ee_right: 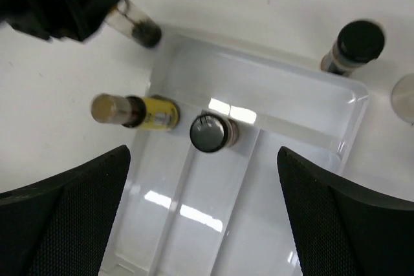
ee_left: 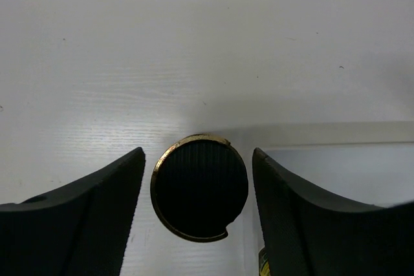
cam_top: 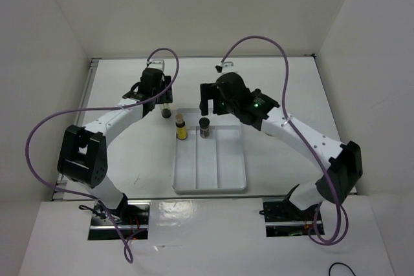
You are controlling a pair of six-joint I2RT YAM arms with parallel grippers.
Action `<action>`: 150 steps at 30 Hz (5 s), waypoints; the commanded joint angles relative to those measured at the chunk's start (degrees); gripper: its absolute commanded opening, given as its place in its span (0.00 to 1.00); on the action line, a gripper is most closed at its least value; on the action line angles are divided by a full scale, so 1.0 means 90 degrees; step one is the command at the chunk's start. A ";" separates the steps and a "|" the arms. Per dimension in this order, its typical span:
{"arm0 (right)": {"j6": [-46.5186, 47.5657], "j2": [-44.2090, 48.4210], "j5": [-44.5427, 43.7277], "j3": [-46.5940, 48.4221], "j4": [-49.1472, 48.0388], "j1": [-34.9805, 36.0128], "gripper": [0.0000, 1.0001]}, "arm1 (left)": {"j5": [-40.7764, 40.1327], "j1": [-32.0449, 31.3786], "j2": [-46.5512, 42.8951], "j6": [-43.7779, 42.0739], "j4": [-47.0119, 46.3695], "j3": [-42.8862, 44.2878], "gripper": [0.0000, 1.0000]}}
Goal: Organize the condiment bottles
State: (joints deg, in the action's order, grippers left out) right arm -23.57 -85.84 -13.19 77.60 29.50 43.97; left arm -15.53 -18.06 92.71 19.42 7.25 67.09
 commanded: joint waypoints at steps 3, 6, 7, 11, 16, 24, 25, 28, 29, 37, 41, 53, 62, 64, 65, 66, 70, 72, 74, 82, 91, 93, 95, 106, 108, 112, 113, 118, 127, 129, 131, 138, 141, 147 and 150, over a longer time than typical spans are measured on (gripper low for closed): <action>-0.0193 0.0456 -0.0341 -0.0283 -0.0728 -0.0645 0.98 | 0.0065 0.0035 0.0226 -0.0117 -0.0307 0.0299 0.64; 0.0059 0.0379 -0.0253 -0.0341 -0.0903 -0.1056 0.98 | 0.0007 0.0035 0.0227 -0.0117 -0.0307 0.0299 0.53; 0.0157 0.0223 -0.0253 -0.0283 -0.0904 -0.1144 0.98 | 0.0007 0.0035 0.0227 -0.0117 -0.0307 0.0299 0.46; 0.0529 -0.0324 -0.0555 -0.0146 -0.1040 -0.1203 0.98 | -0.0052 0.0035 0.0168 -0.0175 -0.0307 0.0358 0.35; 0.0598 -0.0823 -0.0556 -0.0146 -0.1314 -0.1203 0.98 | -0.0110 0.0035 0.0168 -0.0302 -0.0248 0.0504 0.31; 0.0743 -0.1379 -0.0556 -0.0078 -0.1675 -0.1388 0.98 | -0.0129 -0.0033 -0.0017 -0.0556 0.0337 0.1012 0.31; 0.0744 -0.1438 -0.0556 -0.0078 -0.1676 -0.1389 0.98 | -0.0130 -0.0034 -0.0017 -0.0556 0.0454 0.1099 0.31; 0.0744 -0.1692 -0.0634 0.0049 -0.1676 -0.1516 0.98 | 0.0104 -0.0102 -0.0144 -0.0556 0.0600 0.1246 0.31; 0.0802 -0.1750 -0.0634 0.0049 -0.1676 -0.1584 0.98 | 0.0182 -0.0170 -0.0212 -0.0556 0.0601 0.1247 0.31; 0.0861 -0.2053 -0.0575 0.0167 -0.1861 -0.1828 0.98 | 0.0875 -0.0424 -0.0428 -0.0556 0.0728 0.1491 0.31; 0.0920 -0.2190 -0.0517 0.0313 -0.1861 -0.1828 0.98 | 0.1022 -0.0571 -0.0369 -0.0556 0.0670 0.1491 0.31; 0.0920 -0.2580 -0.0331 0.0547 -0.2037 -0.1887 0.98 | 0.0925 -0.1098 -0.0125 -0.0498 0.0728 0.1403 0.31; 0.0920 -0.2845 -0.0214 0.0665 -0.2096 -0.2004 0.98 | 0.0534 -0.1098 0.0002 -0.0380 0.0368 0.0818 0.31; 0.0920 -0.2903 -0.0146 0.0665 -0.2096 -0.2004 0.98 | 0.0475 -0.1098 0.0060 -0.0380 0.0367 0.0817 0.32; 0.0920 -0.2903 -0.0146 0.0723 -0.2154 -0.2004 0.98 | 0.0475 -0.1098 0.0061 -0.0380 0.0367 0.0749 0.32; 0.0920 -0.2903 -0.0146 0.0723 -0.2154 -0.2004 0.98 | 0.0417 -0.1098 0.0061 -0.0322 0.0367 0.0749 0.32; 0.0920 -0.2972 -0.0146 0.0723 -0.2154 -0.2004 0.98 | 0.0417 -0.1098 0.0197 -0.0322 0.0143 0.0554 0.35; 0.0920 -0.3030 -0.0146 0.0782 -0.2154 -0.2004 0.98 | 0.0359 -0.1098 0.0256 -0.0264 0.0075 0.0553 0.36; 0.0920 -0.3030 -0.0146 0.0782 -0.2154 -0.2004 0.98 | 0.0358 -0.1098 0.0324 -0.0263 0.0074 0.0495 0.40; 0.0920 -0.3030 -0.0146 0.0782 -0.2154 -0.2004 0.92 | 0.0290 -0.1098 0.0451 -0.0263 -0.0063 0.0368 0.60; 0.0920 -0.3030 -0.0145 0.0782 -0.2154 -0.2004 0.72 | 0.0173 -0.1157 0.0325 -0.0147 0.0084 0.0426 0.96; 0.0979 -0.3030 -0.0146 0.0782 -0.2154 -0.2004 0.57 | 0.0027 -0.1215 0.0257 -0.0078 0.0210 0.0484 1.00; 0.0979 -0.3030 -0.0146 0.0782 -0.2096 -0.2004 0.45 | -0.0051 -0.1215 0.0120 0.0000 0.0278 0.0485 1.00; 0.1096 -0.2173 -0.0331 0.1220 -0.1345 -0.2004 0.06 | -0.0607 -0.1274 -0.1159 0.0372 0.0269 0.0231 1.00; 0.1154 -0.1899 -0.0400 0.1221 -0.1217 -0.2004 0.03 | -0.0783 -0.1274 -0.1228 0.0439 0.0347 0.0231 1.00; 0.1213 -0.1108 -0.0546 0.1075 -0.1012 -0.1770 0.00 | -0.0853 -0.0982 -0.1355 0.0606 0.0533 0.0046 1.00; 0.1213 -0.0807 -0.0643 0.0978 -0.0847 -0.1692 0.00 | -0.0959 -0.0923 -0.1355 0.0606 0.0533 -0.0012 1.00; 0.1087 0.0035 -0.0712 0.0353 -0.0426 -0.1000 0.00 | -0.1292 -0.0455 -0.1355 0.0528 0.0620 -0.0072 1.00; 0.0539 0.1228 0.0489 -0.1337 -0.0758 -0.0247 0.00 | -0.0892 0.0044 -0.1833 0.0596 0.0621 -0.0277 1.00; 0.0481 0.1228 0.0548 -0.1455 -0.0758 -0.0159 0.00 | -0.0892 0.0171 -0.1892 0.0596 0.0621 -0.0354 1.00; 0.0403 0.1228 0.0703 -0.1600 -0.0816 0.0036 0.00 | -0.0833 0.0229 -0.2067 0.0596 0.0621 -0.0423 1.00; -0.0104 0.0867 0.0295 -0.1806 -0.1138 0.0846 0.00 | -0.0716 0.0347 -0.2273 0.0596 0.0621 -0.0599 1.00; -0.0377 0.0555 -0.0106 -0.1865 -0.1227 0.1062 0.00 | -0.0716 0.0406 -0.2332 0.0538 0.0621 -0.0599 1.00; -0.0944 -0.0138 -0.1131 -0.1631 -0.0993 0.1315 0.00 | -0.0657 0.0464 -0.2332 0.0538 0.0621 -0.0658 1.00; -0.1150 -0.0373 -0.1415 -0.1562 -0.0934 0.1393 0.00 | -0.0657 0.0464 -0.2332 0.0538 0.0621 -0.0658 1.00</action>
State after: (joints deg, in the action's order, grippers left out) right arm -30.06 -87.94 -19.84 61.39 21.76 55.09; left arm -21.87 -14.39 73.34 24.18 14.15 61.49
